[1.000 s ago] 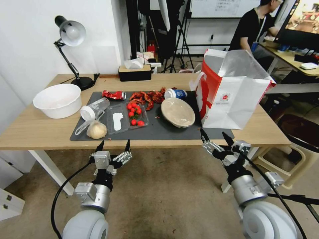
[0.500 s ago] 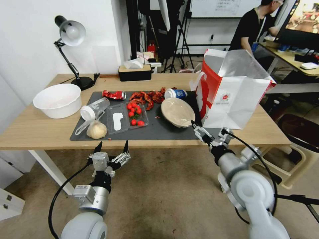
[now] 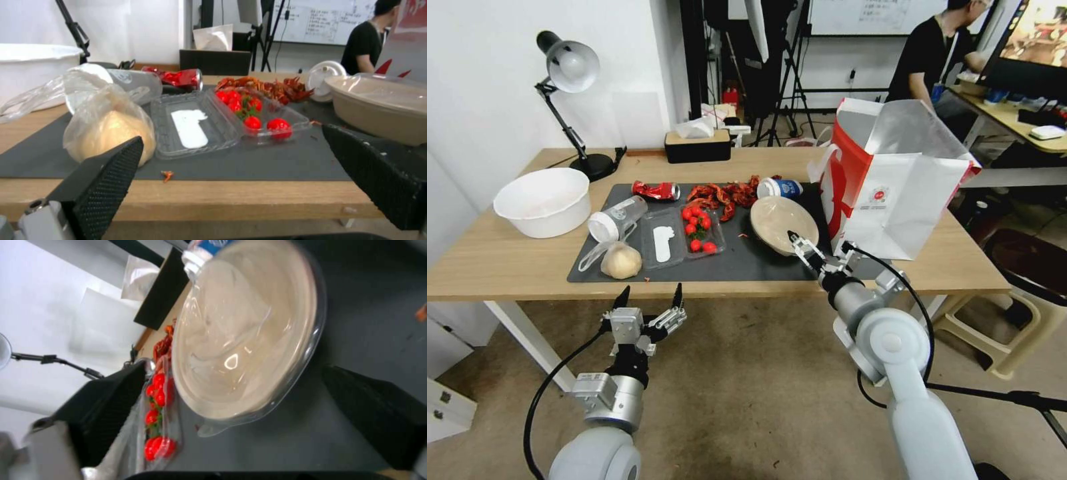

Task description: Pick up the trash from the table and place it into the takeout bag.

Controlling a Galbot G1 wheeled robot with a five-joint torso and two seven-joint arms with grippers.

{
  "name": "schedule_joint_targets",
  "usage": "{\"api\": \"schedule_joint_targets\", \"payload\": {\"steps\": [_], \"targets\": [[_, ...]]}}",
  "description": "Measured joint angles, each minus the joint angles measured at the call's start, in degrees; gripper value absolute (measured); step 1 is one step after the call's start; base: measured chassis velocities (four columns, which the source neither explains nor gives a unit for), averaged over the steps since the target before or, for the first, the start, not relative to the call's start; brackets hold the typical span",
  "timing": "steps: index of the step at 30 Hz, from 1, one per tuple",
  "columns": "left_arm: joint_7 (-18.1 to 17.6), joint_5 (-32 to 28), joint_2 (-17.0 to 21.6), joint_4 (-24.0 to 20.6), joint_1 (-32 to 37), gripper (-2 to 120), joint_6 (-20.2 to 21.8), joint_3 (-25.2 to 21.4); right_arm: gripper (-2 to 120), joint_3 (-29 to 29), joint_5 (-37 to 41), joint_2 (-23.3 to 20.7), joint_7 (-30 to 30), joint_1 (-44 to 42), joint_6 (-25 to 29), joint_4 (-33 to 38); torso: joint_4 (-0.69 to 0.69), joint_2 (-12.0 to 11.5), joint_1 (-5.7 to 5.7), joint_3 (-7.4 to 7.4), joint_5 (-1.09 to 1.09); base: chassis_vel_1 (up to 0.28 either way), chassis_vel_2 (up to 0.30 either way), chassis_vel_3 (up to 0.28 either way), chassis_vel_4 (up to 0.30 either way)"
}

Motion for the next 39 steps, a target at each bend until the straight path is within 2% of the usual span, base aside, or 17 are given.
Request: {"api": "schedule_joint_targets", "payload": {"steps": [3,5,8,11,14,18,19,20,23,24,27,31,32,34,35,38,39], "targets": [[0.1,-0.3,0.0,0.0,0.0,100,-0.3,0.0,91,0.0,1.3,0.1,0.5,0.4,0.0,-0.6,0.00,0.0,0.00,0.00,0.00,0.000,0.000,0.000,0.000],[0.3,-0.6,-0.1,0.0,-0.1,100,-0.5,0.1,78,0.2,3.4,0.4,1.2,1.0,0.0,-1.1,0.00,0.0,0.00,0.00,0.01,0.000,0.000,0.000,0.000],[0.3,-0.6,-0.1,0.1,-0.1,100,-0.6,0.1,75,0.2,3.7,0.5,1.3,1.1,0.0,-1.2,0.00,0.0,0.00,0.00,0.01,0.000,0.000,0.000,0.000],[1.2,0.3,-0.1,1.1,-0.1,100,-2.3,0.1,53,0.5,4.1,1.1,1.9,1.5,0.1,-1.5,0.00,0.0,0.00,0.00,0.00,0.000,0.000,0.000,0.000],[1.3,0.4,-0.1,1.3,-0.2,100,-2.5,0.2,47,0.6,4.1,1.4,1.9,1.4,0.1,-1.5,0.00,0.0,0.00,0.00,0.00,0.000,0.000,0.000,0.000],[1.3,0.4,-0.1,1.4,-0.3,100,-2.6,0.2,35,0.6,3.8,1.7,1.9,1.2,0.1,-1.6,0.00,0.0,0.00,0.00,0.01,0.000,0.000,0.000,0.000],[1.2,0.3,0.0,1.7,-0.4,100,-2.8,0.3,26,0.6,3.5,1.8,1.8,1.2,0.3,-1.9,0.00,0.0,0.00,0.00,0.01,0.000,0.000,0.000,0.000],[1.2,0.3,0.0,1.7,-0.4,100,-2.8,0.3,26,0.6,3.5,1.8,1.8,1.2,0.3,-1.9,0.00,0.0,0.00,0.00,0.01,0.000,0.000,0.000,0.000],[1.1,-0.2,0.1,2.3,-0.6,100,-3.3,0.5,12,0.6,2.5,1.2,1.1,1.3,0.4,-2.0,0.01,0.0,0.00,-0.01,0.01,0.000,0.000,0.000,0.000],[1.1,-0.2,0.1,2.3,-0.6,100,-3.3,0.5,12,0.6,2.5,1.2,1.1,1.3,0.4,-2.0,0.01,0.0,0.00,-0.01,0.01,0.000,0.000,0.000,0.000],[0.9,-0.4,0.2,2.6,-0.9,100,-3.4,0.5,1,0.4,-3.8,0.2,-2.1,1.0,0.4,-1.6,0.00,0.0,0.00,0.00,0.01,0.000,0.000,0.000,0.000],[0.8,-0.5,0.2,2.8,-1.1,100,-3.5,0.6,0,-0.2,-11.3,-1.2,-6.3,0.4,0.3,-0.5,0.00,0.0,0.00,0.00,0.02,0.000,0.000,0.000,0.000],[0.7,-0.5,0.2,2.8,-1.2,100,-3.5,0.6,0,-0.3,-14.7,-2.0,-9.2,0.2,0.3,0.0,0.00,0.0,0.00,0.00,0.01,0.000,0.000,0.000,0.000],[0.6,-0.5,0.2,2.9,-1.3,100,-3.5,0.6,0,-0.1,-26.3,-5.5,-19.5,-0.3,1.3,1.2,0.00,0.0,0.00,0.00,0.02,0.000,0.000,0.000,0.000],[0.6,-0.5,0.2,2.9,-1.3,100,-3.5,0.6,0,-0.1,-26.3,-5.5,-19.5,-0.3,1.3,1.2,0.00,0.0,0.00,0.00,0.02,0.000,0.000,0.000,0.000],[0.5,-0.5,0.3,3.0,-1.3,100,-3.5,0.6,0,1.2,-39.6,-11.5,-31.3,-0.2,6.0,2.4,-0.01,0.0,0.00,0.00,0.02,0.000,0.000,0.000,0.000],[0.5,-0.5,0.3,3.0,-1.3,100,-3.5,0.6,0,1.2,-39.6,-11.5,-31.3,-0.2,6.0,2.4,-0.01,0.0,0.00,0.00,0.02,0.000,0.000,0.000,0.000]]}}
